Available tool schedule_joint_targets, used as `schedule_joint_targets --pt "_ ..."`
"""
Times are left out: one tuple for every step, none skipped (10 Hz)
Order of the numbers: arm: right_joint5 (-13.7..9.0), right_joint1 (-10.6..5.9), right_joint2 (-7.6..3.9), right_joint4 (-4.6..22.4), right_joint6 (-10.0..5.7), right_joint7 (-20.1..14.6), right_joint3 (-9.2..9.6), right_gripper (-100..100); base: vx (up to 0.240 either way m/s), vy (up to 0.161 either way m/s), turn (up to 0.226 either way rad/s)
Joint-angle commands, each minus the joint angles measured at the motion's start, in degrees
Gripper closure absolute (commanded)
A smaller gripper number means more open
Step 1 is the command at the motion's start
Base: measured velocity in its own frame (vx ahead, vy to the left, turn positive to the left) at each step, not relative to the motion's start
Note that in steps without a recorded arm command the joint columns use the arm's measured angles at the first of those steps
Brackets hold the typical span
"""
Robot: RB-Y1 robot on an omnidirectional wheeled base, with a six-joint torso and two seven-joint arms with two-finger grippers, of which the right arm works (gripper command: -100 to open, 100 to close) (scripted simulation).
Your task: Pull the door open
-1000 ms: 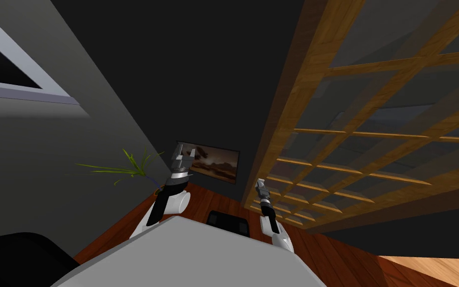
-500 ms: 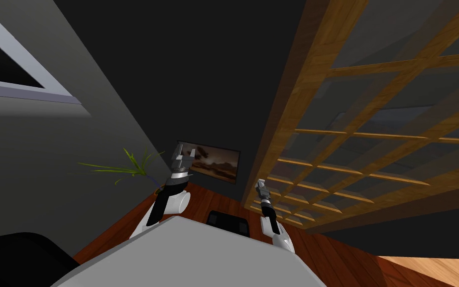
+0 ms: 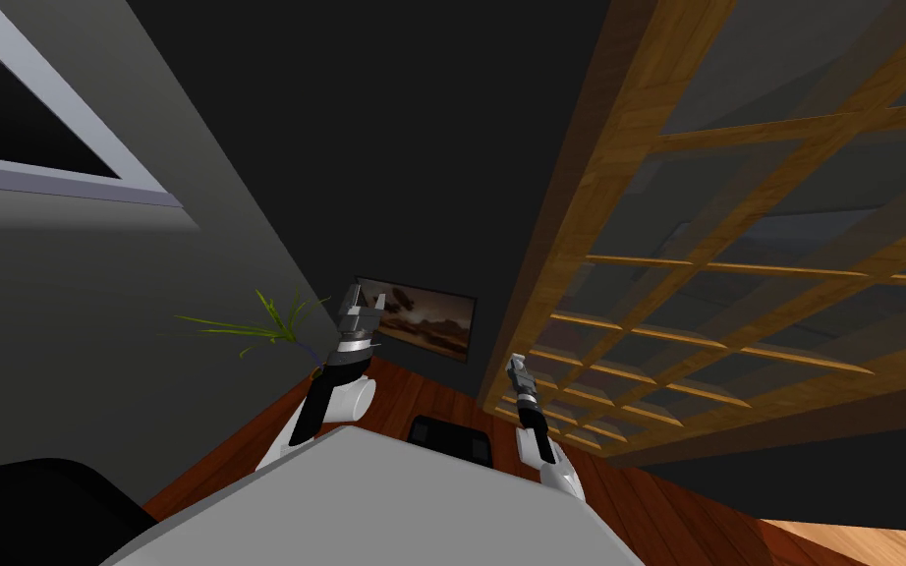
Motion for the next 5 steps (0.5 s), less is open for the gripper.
schedule_joint_targets --pt "-0.48 -0.03 -0.01 0.18 -0.22 -2.5 0.28 100 -0.015 -0.003 0.047" --pt "-0.81 0.0 -0.14 0.23 -0.25 -3.94 0.37 100 -0.017 0.0 0.048" --pt "-1.26 0.03 -0.3 0.29 -0.3 -5.69 0.5 100 -0.021 -0.001 0.061" --pt "-1.71 0.07 -0.46 0.35 -0.35 -7.25 0.64 100 -0.023 -0.003 0.06" --pt "-1.71 0.07 -0.46 0.35 -0.35 -7.75 0.64 100 -0.016 -0.002 0.028"
